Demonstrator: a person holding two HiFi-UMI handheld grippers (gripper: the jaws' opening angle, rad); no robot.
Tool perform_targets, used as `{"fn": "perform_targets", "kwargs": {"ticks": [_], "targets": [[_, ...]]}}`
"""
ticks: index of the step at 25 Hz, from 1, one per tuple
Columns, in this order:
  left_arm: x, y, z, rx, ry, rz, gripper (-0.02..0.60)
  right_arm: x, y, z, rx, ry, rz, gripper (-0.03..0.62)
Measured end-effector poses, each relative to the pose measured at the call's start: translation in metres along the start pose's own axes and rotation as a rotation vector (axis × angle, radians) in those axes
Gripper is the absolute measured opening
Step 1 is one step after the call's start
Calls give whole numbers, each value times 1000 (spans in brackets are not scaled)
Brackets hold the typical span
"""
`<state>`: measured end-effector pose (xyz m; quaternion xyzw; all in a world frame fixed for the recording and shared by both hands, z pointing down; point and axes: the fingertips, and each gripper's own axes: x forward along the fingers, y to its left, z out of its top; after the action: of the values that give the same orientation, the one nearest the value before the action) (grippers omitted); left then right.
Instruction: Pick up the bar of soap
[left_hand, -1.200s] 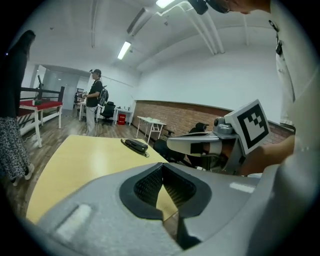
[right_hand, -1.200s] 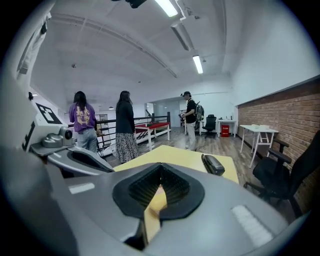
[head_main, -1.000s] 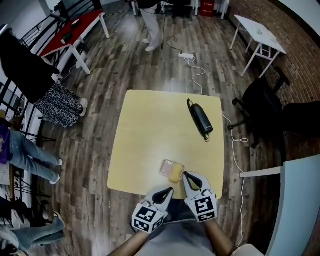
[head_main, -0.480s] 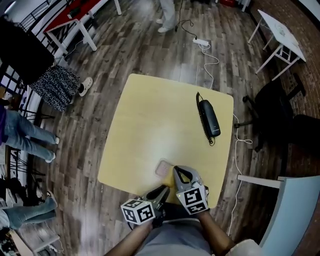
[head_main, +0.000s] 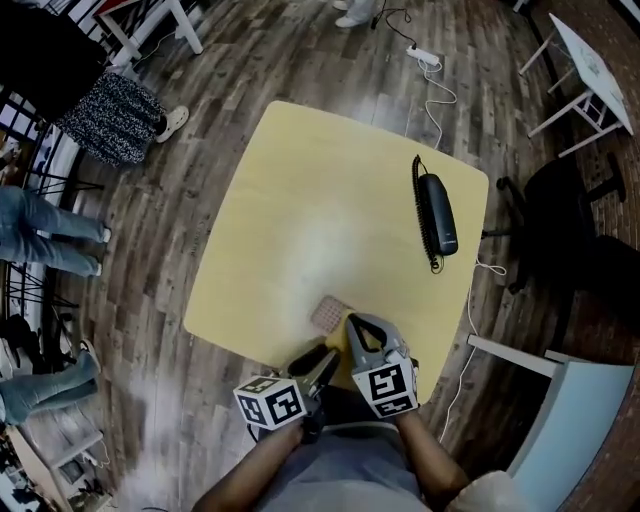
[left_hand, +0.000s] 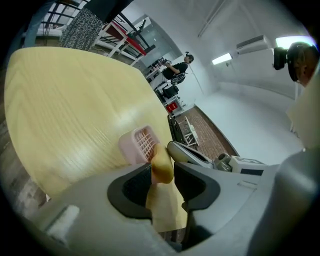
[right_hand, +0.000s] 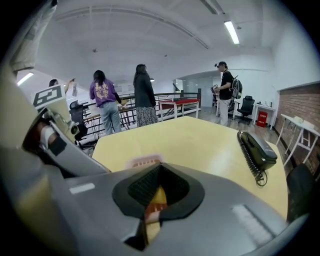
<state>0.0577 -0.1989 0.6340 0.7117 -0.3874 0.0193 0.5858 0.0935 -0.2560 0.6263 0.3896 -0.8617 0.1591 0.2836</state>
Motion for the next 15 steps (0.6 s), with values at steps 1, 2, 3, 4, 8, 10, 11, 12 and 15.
{"fn": "perform_targets", "kwargs": {"ticks": [1, 2, 3, 4, 8, 10, 11, 12, 15], "targets": [[2, 0, 0, -12, -6, -3, 149, -1, 0, 1, 0, -9, 0, 3], [3, 1, 1, -22, -11, -6, 149, -1, 0, 2, 2, -17, -2, 3], [4, 2, 3, -31, -15, -10, 149, 0, 0, 3, 4, -24, -4, 3], [5, 3, 4, -39, -20, -13, 149, 1, 1, 4, 6, -28, -7, 2], [7, 4, 8, -76, -35, -28, 158, 4, 1, 6, 13, -42, -17, 2], [9, 4, 6, -97, -39, -32, 163, 3, 2, 6, 22, -49, -19, 2], [10, 4, 5, -105, -40, -33, 164, 3, 3, 6, 26, -51, -20, 2], [12, 3, 4, -109, -42, -31, 168, 3, 4, 6, 30, -54, -21, 2], [14, 2, 4, -113, -53, -29, 172, 3, 7, 7, 50, -67, -28, -3]]}}
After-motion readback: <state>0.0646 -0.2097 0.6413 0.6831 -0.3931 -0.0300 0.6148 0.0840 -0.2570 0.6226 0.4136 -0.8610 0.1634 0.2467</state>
